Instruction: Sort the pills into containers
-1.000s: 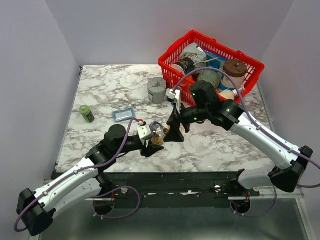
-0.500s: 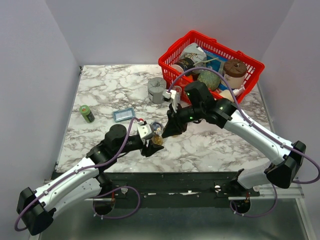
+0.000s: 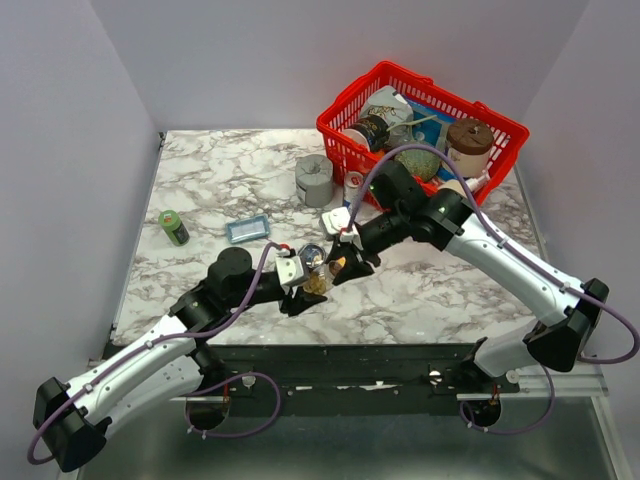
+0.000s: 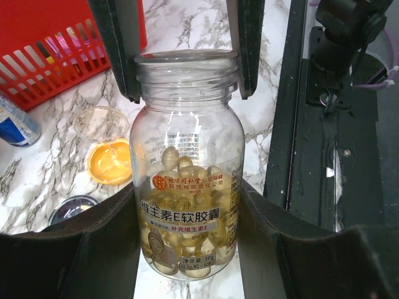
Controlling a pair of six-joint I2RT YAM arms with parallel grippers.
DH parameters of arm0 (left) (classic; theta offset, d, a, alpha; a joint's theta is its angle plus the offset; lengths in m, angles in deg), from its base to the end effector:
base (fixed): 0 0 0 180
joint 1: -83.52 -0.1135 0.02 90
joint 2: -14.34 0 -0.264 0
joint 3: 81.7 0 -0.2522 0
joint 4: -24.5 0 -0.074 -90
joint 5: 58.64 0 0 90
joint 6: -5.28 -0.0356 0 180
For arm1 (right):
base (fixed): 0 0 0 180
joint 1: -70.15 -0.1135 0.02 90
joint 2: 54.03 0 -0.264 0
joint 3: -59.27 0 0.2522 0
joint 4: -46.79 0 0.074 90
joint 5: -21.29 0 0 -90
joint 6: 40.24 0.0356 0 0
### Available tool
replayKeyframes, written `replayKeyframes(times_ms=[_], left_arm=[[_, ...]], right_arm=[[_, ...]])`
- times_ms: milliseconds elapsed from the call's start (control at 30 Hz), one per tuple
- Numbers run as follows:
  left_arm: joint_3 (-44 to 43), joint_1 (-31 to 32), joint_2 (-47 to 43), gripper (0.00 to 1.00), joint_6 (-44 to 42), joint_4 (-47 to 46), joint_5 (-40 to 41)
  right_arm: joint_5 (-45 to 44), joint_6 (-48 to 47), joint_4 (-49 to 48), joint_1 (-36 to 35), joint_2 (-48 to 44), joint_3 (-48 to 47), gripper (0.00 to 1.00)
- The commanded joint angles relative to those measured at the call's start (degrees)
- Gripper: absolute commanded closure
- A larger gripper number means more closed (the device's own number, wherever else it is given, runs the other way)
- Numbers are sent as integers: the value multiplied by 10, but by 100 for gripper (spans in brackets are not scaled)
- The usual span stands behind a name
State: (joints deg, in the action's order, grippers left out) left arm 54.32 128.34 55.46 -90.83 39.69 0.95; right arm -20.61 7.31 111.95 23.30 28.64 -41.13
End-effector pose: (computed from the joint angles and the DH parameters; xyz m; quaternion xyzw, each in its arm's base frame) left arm 0.1116 -0.1363 0.2773 0.4717 0.6079 -0.3933 0.5032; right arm 0.1808 0.2317 0.3801 -0.7032 0.5014 0.3922 0.3167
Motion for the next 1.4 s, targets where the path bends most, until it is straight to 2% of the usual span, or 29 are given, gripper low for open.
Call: replayKeyframes(times_ms=[0, 300, 400, 433, 500, 600, 633, 733, 767, 833, 900, 933, 967, 1067, 1167, 1367], left_arm=[[-2, 2, -8, 100, -40, 34, -46], [1, 3, -6, 100, -33, 10, -63], [5, 2, -4, 100, -11, -12, -66], [7, 2, -4, 100, -4, -29, -67], [14, 2, -6, 100, 26, -62, -64], [24, 3, -10, 100, 58, -99, -61], [24, 2, -10, 100, 59, -102, -57], [27, 2, -11, 100, 75, -103, -41], [27, 2, -11, 100, 77, -100, -38], [25, 3, -11, 100, 80, -93, -17], [24, 2, -11, 100, 85, -87, 2], [24, 2, -12, 100, 93, -86, 25], [23, 2, -11, 100, 96, -85, 34], [20, 2, -4, 100, 109, -88, 61], [12, 3, 6, 100, 109, -90, 67], [1, 3, 19, 100, 106, -88, 73]], right_arm=[[42, -188, 56, -3, -4, -40, 89], [39, -281, 106, -3, 8, -58, 84], [44, -257, 85, -3, 11, -44, 78], [50, -252, 78, -3, 13, -40, 68], [48, -185, 48, -3, 13, -25, 66], [31, -98, 20, -3, 13, -21, 41], [24, -75, 12, -3, 9, -23, 21], [17, 4, -15, 0, -17, -21, 1], [10, 65, -32, 4, -26, -18, 0], [-17, 124, -71, 7, -44, -9, 0], [-72, 259, -116, 7, -64, 3, 0], [-129, 308, -131, 8, -66, 6, 0], [-152, 386, -130, 8, -65, 5, 0], [-166, 479, -120, 8, -64, 22, 0], [-146, 516, -138, 7, -60, 47, 0], [-185, 524, -136, 8, -22, 43, 3]])
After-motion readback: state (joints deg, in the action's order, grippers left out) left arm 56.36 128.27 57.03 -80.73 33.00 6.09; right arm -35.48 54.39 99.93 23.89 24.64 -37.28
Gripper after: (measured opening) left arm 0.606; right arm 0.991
